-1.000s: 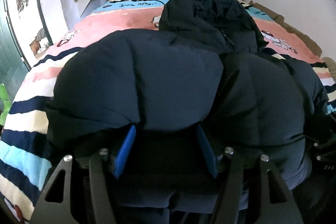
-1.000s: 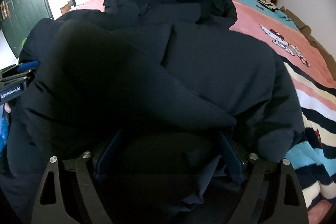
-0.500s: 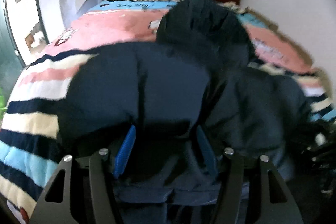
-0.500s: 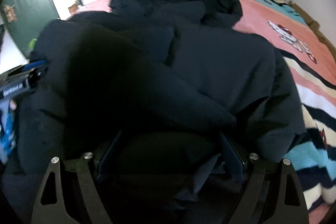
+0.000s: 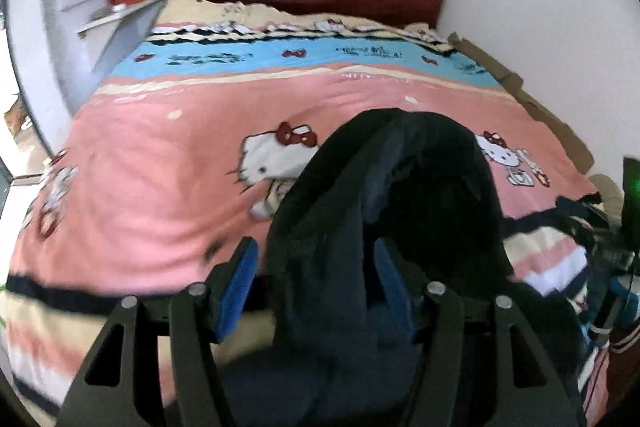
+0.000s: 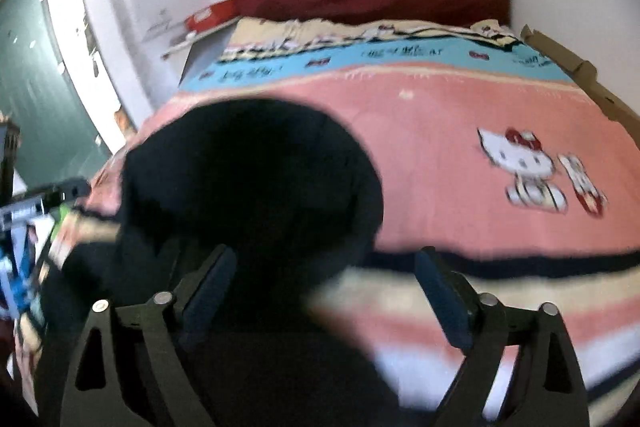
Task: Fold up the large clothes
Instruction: 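Grasp the jacket hem with both grippers and lift it toward the hood, then carry the held hem over the jacket body toward the hood with both grippers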
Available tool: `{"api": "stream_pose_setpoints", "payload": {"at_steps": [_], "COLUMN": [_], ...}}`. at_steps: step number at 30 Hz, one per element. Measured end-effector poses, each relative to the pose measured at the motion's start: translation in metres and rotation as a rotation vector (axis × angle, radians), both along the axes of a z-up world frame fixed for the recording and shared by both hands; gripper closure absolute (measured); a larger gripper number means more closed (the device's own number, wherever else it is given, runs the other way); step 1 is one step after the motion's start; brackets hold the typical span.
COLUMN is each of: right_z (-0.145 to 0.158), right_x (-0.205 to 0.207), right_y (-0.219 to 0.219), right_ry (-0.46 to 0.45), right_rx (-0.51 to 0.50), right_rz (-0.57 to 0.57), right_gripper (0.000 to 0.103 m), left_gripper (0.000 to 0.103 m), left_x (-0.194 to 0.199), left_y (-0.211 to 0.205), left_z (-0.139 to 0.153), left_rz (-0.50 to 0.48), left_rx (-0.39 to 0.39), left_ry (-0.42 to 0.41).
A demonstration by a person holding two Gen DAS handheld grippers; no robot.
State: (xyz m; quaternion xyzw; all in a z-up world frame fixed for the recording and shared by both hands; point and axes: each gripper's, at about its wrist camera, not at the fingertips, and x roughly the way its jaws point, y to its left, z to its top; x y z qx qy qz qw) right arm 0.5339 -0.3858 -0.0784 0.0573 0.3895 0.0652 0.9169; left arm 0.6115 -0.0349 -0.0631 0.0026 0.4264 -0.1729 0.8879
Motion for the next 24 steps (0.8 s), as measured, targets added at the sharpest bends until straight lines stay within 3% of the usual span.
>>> {"api": "stream_pose_setpoints", "payload": {"at_steps": [5, 7, 12, 13, 15, 16, 17, 18, 20, 24], "right_z": [-0.034, -0.056, -0.098, -0.103, -0.105, -0.103, -0.1, -0.095, -0.084, -0.039], "right_x": [0.083, 0.107, 0.135, 0.136, 0.136, 0.135, 0.133, 0.131, 0.124, 0.089], "right_y": [-0.007, -0.01, -0.004, -0.002, 0.001, 0.004, 0.008, 0.012, 0.019, 0.04], "right_ry": [-0.011, 0.009, 0.075, 0.079, 0.054, 0.045, 0.04, 0.037, 0.031, 0.012], "right_rx": [0.087, 0.16, 0.162, 0.187, 0.227, 0.227, 0.209, 0.19, 0.164, 0.136], "right_rz": [-0.071, -0.093, -0.116, -0.109, -0.088, -0.077, -0.071, -0.059, -0.036, 0.084], "right_gripper": [0.008, 0.008, 0.008, 0.012, 0.047, 0.055, 0.071, 0.084, 0.088, 0.091], "left_gripper": [0.044, 0.044, 0.044, 0.044, 0.046, 0.055, 0.068, 0.075, 0.087, 0.089], "left_x": [0.062, 0.076, 0.091, 0.089, 0.083, 0.078, 0.076, 0.074, 0.065, 0.036], "left_y": [-0.035, -0.032, -0.018, -0.017, -0.019, -0.021, -0.021, -0.021, -0.02, -0.009], "left_z": [-0.056, -0.081, -0.118, -0.117, -0.113, -0.11, -0.106, -0.102, -0.09, -0.052], "left_rz": [-0.014, 0.006, 0.05, 0.05, 0.039, 0.037, 0.033, 0.025, 0.02, 0.013], "left_rx": [0.013, -0.038, -0.134, -0.143, -0.133, -0.112, -0.103, -0.102, -0.089, -0.072], "left_ry": [0.115, 0.175, 0.24, 0.23, 0.204, 0.186, 0.179, 0.174, 0.161, 0.126]}}
